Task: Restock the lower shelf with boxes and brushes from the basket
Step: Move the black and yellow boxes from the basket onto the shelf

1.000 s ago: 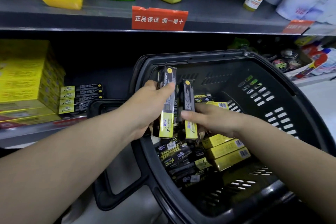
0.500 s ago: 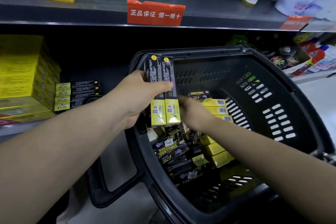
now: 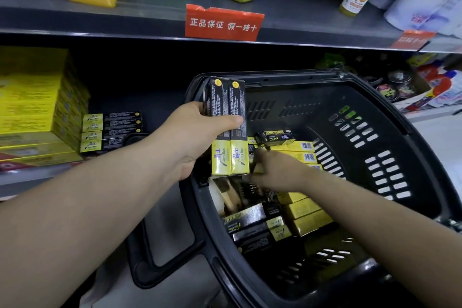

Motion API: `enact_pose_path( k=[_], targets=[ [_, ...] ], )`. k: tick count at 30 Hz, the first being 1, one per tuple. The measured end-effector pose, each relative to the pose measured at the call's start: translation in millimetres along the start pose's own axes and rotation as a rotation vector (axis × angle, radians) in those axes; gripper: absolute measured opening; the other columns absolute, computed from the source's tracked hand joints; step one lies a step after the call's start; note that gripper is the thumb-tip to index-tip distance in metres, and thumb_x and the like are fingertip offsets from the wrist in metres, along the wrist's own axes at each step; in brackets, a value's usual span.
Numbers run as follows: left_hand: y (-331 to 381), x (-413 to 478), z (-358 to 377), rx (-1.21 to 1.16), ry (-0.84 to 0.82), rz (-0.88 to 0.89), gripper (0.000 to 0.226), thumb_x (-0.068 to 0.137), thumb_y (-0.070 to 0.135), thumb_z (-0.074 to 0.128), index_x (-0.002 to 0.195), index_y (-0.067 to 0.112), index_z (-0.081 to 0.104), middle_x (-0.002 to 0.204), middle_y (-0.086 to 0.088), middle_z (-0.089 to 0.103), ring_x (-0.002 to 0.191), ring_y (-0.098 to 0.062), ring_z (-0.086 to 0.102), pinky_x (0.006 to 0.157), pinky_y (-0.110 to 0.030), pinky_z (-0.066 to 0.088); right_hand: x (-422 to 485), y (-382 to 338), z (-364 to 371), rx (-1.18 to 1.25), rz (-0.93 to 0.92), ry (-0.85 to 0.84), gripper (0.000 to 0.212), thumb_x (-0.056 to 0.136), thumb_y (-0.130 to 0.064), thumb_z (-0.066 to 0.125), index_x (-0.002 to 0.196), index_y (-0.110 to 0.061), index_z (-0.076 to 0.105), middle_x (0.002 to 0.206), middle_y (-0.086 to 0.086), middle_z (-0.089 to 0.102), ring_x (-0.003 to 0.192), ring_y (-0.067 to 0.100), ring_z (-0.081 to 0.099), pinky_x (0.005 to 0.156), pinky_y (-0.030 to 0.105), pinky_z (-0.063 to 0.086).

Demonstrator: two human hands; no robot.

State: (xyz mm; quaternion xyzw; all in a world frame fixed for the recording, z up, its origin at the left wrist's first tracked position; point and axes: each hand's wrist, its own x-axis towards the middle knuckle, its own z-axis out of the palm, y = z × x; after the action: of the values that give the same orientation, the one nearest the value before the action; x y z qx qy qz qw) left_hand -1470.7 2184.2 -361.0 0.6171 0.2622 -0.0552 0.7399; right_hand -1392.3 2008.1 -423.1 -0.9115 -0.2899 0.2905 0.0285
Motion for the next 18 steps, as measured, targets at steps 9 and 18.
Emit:
enact_pose_path(
  k=[9, 18],
  targets=[
    [-2.2, -2.6, 2.6, -0.085, -0.016, 0.051, 0.039, 0.074, 0.026, 0.075, 0.107, 0.025, 0.055, 0.103, -0.002, 0.07, 0.096, -0.021, 0.067, 0.093, -0.045, 0.05, -40.9, -48.1, -44.6, 1.158, -0.081, 0.148, 0.035, 0.097, -0.04, 0.039, 0.13, -0.033, 0.044, 0.123, -0.012, 0.055, 0.11, 0.007, 0.054, 0.092, 0.032, 0.038],
    [3.5, -7.7, -7.4, -0.11, 0.038, 0.032, 0.054, 0.063, 0.021, 0.083, 0.109, 0.019, 0.056, 0.097, -0.005, 0.072, 0.083, -0.022, 0.071, 0.073, -0.041, 0.058, -43.7, -57.7, -47.3, 1.19, -0.114, 0.128, 0.026, 0.091, -0.033, 0.054, 0.113, -0.019, 0.051, 0.105, 0.001, 0.064, 0.1, 0.018, 0.061, 0.091, 0.038, 0.047]
  ],
)
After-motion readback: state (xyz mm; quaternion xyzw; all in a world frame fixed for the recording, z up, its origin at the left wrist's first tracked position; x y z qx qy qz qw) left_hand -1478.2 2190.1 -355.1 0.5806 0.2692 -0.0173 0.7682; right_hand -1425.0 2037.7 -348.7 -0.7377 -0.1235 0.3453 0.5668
